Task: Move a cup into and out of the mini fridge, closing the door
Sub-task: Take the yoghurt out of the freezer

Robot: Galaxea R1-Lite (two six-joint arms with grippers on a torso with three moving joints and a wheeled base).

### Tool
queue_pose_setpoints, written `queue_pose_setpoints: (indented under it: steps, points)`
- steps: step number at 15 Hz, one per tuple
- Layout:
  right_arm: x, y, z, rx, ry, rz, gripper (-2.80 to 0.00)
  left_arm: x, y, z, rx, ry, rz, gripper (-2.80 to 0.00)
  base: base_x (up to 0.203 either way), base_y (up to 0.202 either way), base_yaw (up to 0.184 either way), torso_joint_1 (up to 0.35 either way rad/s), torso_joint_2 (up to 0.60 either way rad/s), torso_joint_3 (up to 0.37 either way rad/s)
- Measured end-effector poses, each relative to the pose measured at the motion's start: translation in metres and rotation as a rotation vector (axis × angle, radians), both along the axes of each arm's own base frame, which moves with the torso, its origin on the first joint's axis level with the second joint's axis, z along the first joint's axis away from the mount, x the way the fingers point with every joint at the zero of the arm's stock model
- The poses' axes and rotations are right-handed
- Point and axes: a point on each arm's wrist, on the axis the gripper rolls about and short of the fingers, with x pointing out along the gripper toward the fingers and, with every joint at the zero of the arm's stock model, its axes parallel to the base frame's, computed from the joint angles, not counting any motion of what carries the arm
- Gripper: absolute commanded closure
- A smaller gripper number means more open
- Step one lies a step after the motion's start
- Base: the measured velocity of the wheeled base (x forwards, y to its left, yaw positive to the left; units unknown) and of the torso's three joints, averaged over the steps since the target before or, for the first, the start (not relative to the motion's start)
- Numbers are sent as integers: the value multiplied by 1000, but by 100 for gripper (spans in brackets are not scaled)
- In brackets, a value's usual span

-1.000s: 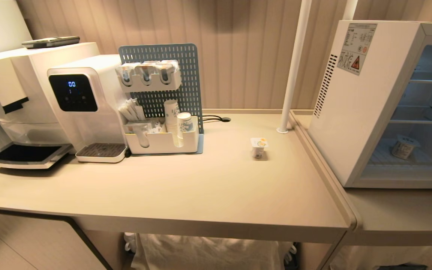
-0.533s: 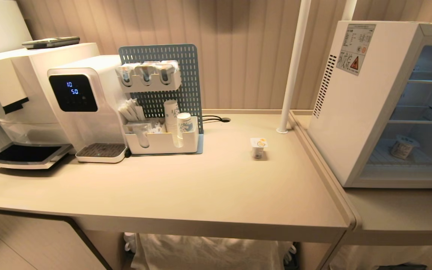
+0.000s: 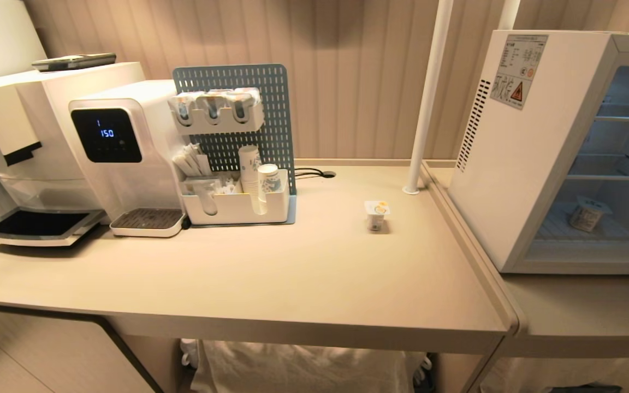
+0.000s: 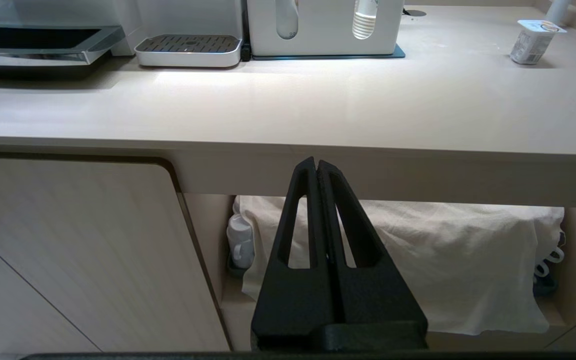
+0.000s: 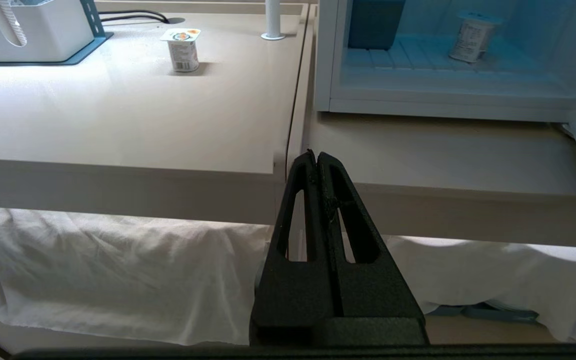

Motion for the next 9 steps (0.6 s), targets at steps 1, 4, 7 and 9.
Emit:
queue_pose_setpoints:
  steps: [1, 4, 7, 9]
  points:
    - [0, 0, 0, 0, 0, 0, 0, 0, 0, 0, 0, 0, 0, 0, 0, 0, 0, 0, 0, 0]
    - [0, 0, 0, 0, 0, 1, 0, 0, 0, 0, 0, 0, -1, 0, -1, -113, 2, 3, 1, 3]
    - [0, 0, 0, 0, -1, 1, 0, 0, 0, 0, 0, 1, 0, 0, 0, -191, -1, 0, 2, 6]
    - [0, 0, -1, 0, 0, 2, 0, 0, 0, 0, 0, -1, 0, 0, 0, -126, -3, 4, 5, 0]
